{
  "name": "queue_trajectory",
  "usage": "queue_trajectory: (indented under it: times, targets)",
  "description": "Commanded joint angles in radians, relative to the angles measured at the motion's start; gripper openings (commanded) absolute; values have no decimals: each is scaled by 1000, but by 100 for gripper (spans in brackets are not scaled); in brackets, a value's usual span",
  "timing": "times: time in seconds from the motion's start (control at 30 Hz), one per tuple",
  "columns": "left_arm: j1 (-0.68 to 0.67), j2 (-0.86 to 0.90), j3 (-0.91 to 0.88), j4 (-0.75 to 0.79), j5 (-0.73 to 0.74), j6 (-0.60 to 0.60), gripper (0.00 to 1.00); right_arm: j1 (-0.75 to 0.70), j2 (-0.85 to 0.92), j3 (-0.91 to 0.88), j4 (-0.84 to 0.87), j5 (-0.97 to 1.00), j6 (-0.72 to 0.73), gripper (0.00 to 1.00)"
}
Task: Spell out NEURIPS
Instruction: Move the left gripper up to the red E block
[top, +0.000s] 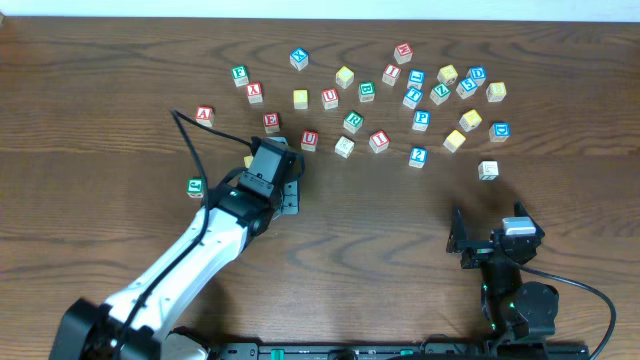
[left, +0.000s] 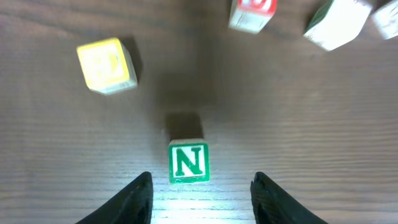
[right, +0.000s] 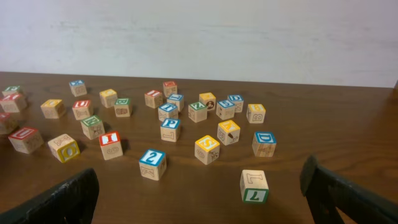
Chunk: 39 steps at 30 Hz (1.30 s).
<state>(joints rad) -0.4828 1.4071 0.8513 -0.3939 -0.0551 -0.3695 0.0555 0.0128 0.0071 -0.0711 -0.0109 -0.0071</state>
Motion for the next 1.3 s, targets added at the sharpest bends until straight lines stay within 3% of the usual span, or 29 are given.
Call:
queue_trajectory:
  times: [0.0, 0.67, 1.03, 1.13, 1.27]
  targets:
    - [2, -59, 76, -17, -17, 25, 53, -8, -4, -1, -5, 1, 14, 99]
    - [101, -44, 474, -315, -95, 104, 56, -8, -4, -1, -5, 1, 14, 99]
    - [113, 145, 653, -428, -96, 115, 57, -8, -4, -1, -5, 1, 14, 99]
    - [113, 196, 694, -441, -96, 114, 64, -8, -4, -1, -5, 1, 14, 99]
    - [117, 254, 731, -450, -100, 111, 64, -8, -4, -1, -5, 1, 14, 99]
